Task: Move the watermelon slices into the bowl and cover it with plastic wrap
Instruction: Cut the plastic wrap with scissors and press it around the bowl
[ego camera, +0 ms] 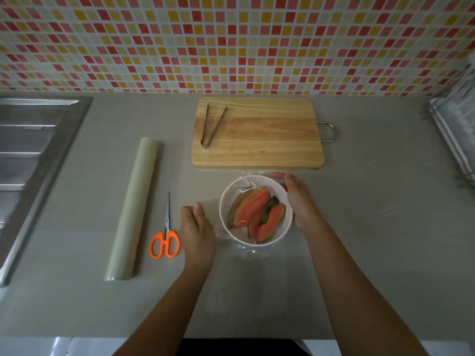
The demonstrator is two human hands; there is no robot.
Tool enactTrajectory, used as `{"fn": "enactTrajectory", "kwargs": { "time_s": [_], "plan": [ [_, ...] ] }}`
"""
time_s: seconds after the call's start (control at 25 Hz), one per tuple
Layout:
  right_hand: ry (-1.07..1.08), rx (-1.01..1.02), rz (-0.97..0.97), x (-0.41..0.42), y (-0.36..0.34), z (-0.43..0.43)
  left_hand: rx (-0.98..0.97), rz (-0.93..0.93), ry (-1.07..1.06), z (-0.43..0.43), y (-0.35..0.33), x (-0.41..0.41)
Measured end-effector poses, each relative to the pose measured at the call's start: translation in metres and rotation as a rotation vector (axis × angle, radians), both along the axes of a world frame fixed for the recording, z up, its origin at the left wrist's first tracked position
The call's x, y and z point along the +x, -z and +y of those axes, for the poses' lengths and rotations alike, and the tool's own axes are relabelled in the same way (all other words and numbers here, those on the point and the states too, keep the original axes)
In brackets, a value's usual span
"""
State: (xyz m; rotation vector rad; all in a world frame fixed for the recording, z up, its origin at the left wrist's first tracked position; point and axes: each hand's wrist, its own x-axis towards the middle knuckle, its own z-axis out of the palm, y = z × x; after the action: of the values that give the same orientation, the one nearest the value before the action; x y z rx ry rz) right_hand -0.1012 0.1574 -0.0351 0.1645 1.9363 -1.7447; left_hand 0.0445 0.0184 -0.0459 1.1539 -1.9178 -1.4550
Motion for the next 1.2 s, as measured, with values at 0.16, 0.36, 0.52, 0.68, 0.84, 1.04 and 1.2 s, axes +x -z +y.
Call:
{"fn": "enactTrajectory", "kwargs": {
  "time_s": [0.16,0.36,0.52,0.68,0.84,1.04,1.2],
  "plan": [
    [-0.076,-0.013,-0.045,-0.002,0.003,0.002,-0.033,-0.151,-0.062,-0.008,0.001,0.003],
    [-0.103,-0.08,-0.187,-0.011,0.0,0.007,-0.225,-0.124,0.161,-0.02,-0.023,-0.014],
    [-0.058,-0.225,-0.129,-0.016,-0.006,0.006,-0.344,-0.201,0.468,-0.027,-0.035,-0.047],
    [-0.061,-0.348,-0.085,-0.018,-0.012,0.01,-0.271,-0.281,0.643,-0.033,-0.036,-0.072],
    [-0.11,-0.315,-0.045,-0.016,-0.018,0.007,0.003,-0.133,0.607,-0.035,-0.035,-0.076],
    [-0.179,0.047,0.197,-0.014,-0.024,0.006,-0.224,-0.088,0.612,-0.046,-0.045,-0.072],
    [-0.123,0.182,0.3,-0.008,-0.022,0.003,-0.233,-0.099,0.645,-0.04,-0.053,-0.073]
  ]
}}
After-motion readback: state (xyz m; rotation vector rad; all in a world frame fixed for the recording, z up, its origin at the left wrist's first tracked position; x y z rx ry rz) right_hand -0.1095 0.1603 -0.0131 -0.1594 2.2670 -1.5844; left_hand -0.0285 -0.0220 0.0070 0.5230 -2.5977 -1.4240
